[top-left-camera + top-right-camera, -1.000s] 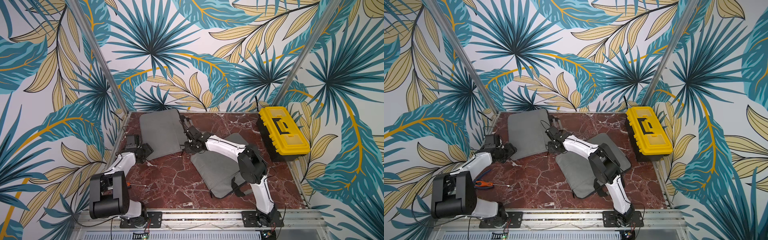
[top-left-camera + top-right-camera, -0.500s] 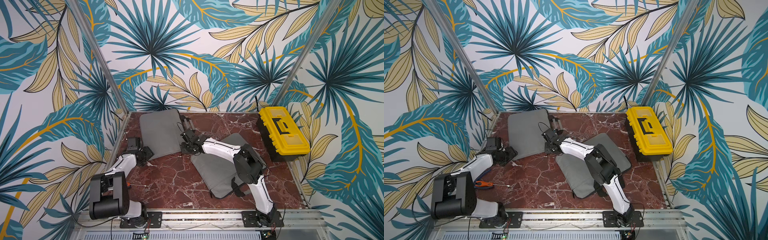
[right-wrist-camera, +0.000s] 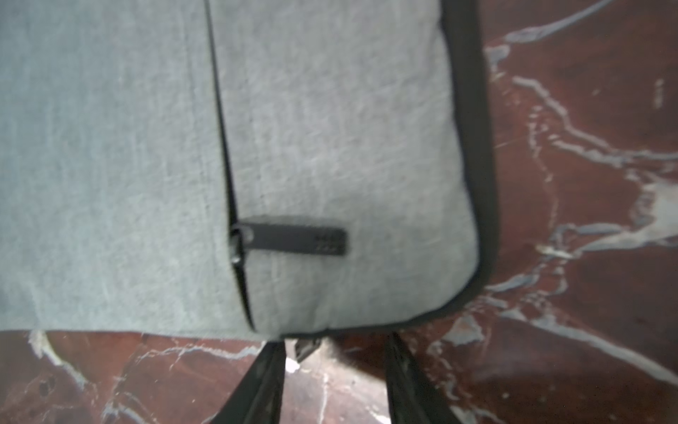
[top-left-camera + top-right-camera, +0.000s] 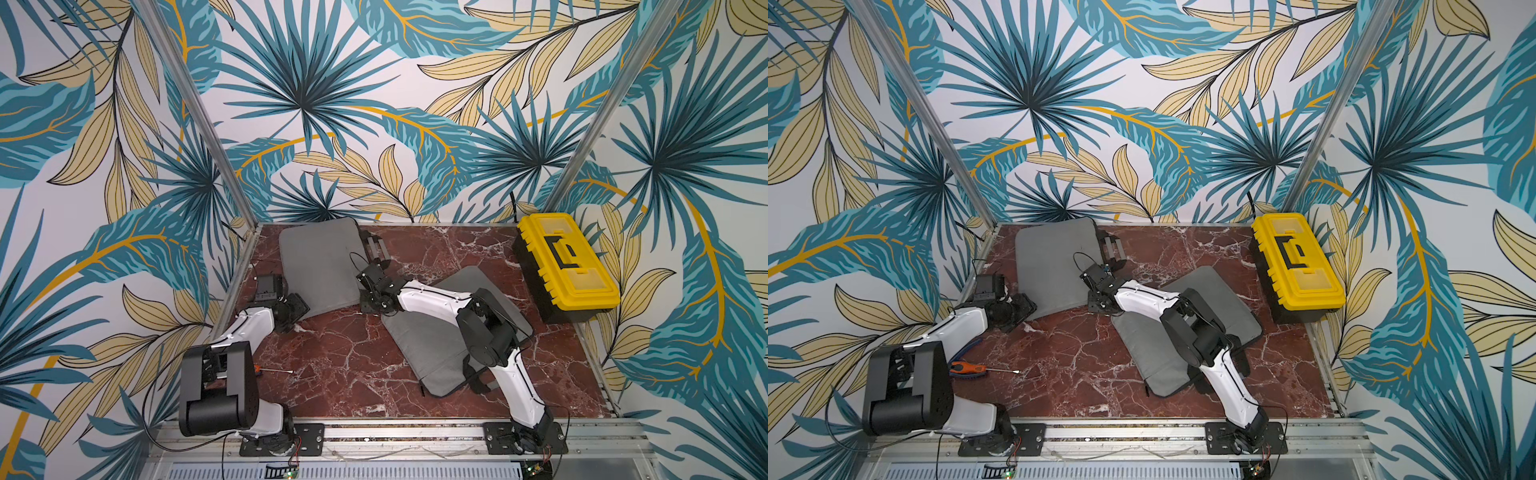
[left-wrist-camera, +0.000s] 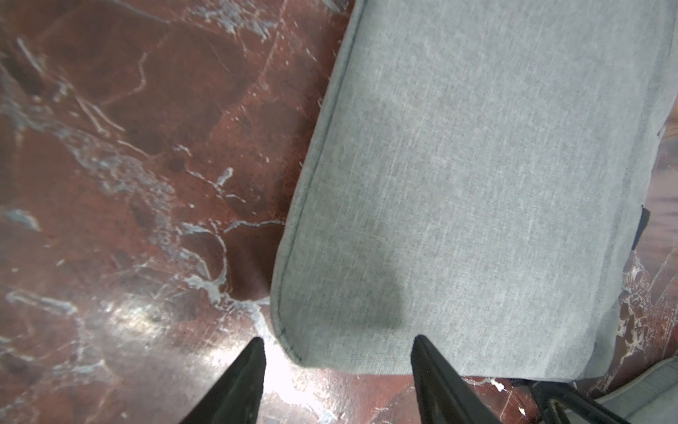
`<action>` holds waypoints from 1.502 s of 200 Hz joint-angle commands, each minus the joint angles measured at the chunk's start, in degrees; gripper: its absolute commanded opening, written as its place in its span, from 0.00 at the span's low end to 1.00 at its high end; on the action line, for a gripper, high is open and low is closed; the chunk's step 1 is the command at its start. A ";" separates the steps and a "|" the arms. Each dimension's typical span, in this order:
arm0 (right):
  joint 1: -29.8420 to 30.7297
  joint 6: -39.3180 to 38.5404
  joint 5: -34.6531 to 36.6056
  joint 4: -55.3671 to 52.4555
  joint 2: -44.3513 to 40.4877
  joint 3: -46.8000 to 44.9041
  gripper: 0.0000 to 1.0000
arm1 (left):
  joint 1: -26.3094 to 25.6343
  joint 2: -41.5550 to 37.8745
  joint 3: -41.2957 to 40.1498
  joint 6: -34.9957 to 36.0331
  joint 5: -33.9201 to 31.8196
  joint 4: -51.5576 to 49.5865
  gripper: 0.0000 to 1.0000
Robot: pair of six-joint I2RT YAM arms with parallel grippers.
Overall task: Open the zippered laptop bag and take out the laptop
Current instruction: Unzip the zipper on the zippered laptop bag.
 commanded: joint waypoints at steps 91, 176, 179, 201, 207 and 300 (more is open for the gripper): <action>0.29 -0.61 4.01 -3.48 3.72 1.78 0.21 | -0.71 0.86 -0.90 -0.78 -2.15 -0.32 0.58; -0.38 -4.28 4.12 -3.24 0.64 -1.28 0.00 | -0.69 0.70 -1.80 -2.90 -4.71 -2.40 0.58; -0.38 -4.55 4.06 -3.21 0.45 -1.38 0.00 | -0.72 0.49 -1.87 -3.03 -4.62 -2.41 0.58; -0.38 -5.77 3.44 -2.98 -0.10 -1.47 0.00 | -0.90 -1.32 -3.07 -4.94 -3.85 -2.38 0.62; -0.37 -6.03 3.19 -2.89 -0.22 -1.42 0.00 | -1.00 -1.89 -3.38 -5.57 -3.53 -2.34 0.63; -0.35 -7.78 0.32 -3.07 -0.15 -0.43 0.00 | -3.22 -2.67 -4.78 -12.27 -2.53 1.60 0.67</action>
